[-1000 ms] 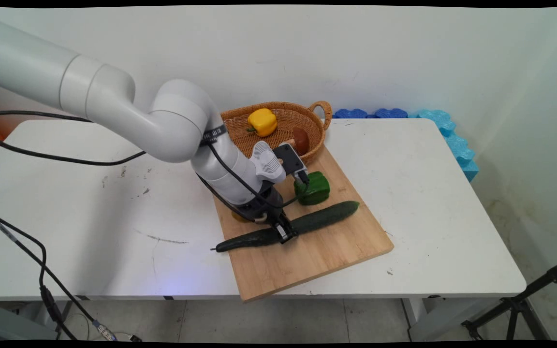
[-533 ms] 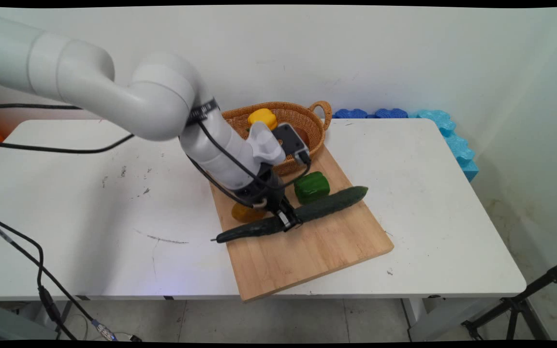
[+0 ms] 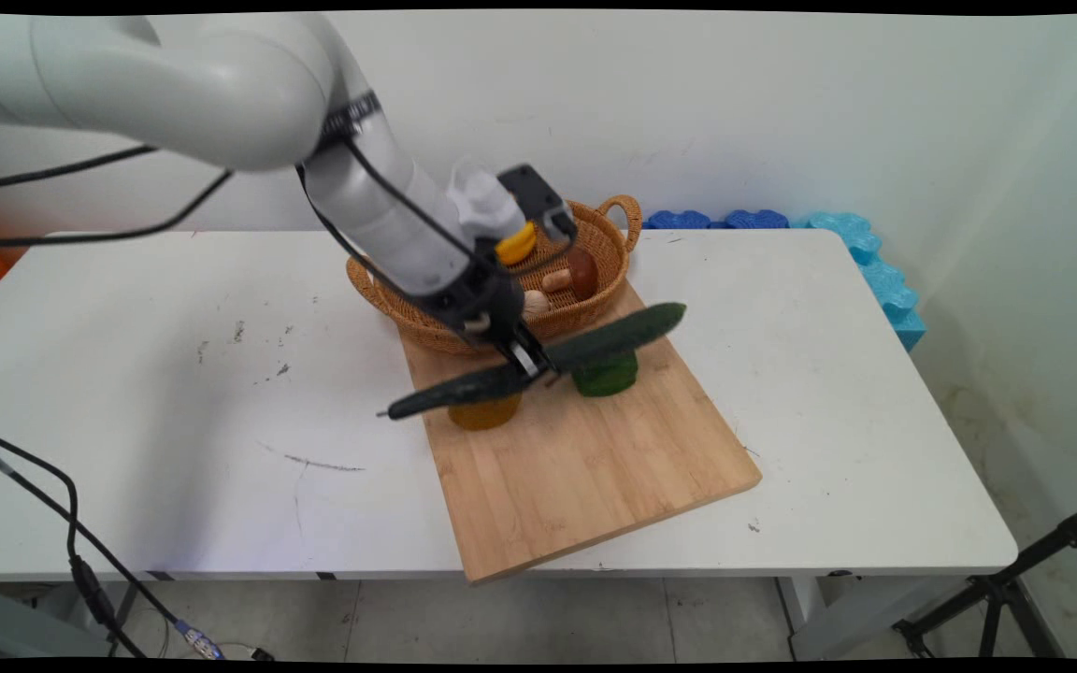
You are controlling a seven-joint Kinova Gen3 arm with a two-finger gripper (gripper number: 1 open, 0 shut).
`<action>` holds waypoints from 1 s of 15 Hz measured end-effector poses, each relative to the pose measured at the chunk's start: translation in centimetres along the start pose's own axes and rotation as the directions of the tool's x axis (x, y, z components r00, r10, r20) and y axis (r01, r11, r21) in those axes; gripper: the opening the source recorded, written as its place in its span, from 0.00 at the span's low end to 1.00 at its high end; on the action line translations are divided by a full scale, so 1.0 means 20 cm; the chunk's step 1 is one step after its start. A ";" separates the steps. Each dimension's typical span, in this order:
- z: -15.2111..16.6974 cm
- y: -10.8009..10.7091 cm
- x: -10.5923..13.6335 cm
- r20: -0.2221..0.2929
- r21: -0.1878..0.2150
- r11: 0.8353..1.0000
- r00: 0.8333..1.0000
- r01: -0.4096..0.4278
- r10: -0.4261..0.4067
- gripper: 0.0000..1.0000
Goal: Place the picked object in the vegetable basket
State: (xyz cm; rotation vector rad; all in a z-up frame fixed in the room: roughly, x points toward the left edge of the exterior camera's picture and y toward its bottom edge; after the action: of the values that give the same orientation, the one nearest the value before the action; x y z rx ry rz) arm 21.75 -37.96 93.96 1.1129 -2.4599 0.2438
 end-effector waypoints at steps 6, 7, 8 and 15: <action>-0.15 -0.26 0.09 0.019 0.103 0.991 0.996 0.089 -0.092 0.00; -0.15 -0.30 0.09 0.023 0.118 0.988 0.994 0.102 -0.105 0.00; -0.15 -0.32 0.10 0.026 0.127 0.986 0.993 0.110 -0.114 0.00; -0.10 -0.53 0.12 0.045 0.211 0.962 0.981 0.174 -0.187 0.00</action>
State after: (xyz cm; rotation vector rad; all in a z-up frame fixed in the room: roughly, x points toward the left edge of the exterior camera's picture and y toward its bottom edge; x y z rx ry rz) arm 28.90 -46.05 96.68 1.4454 -2.4109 0.4208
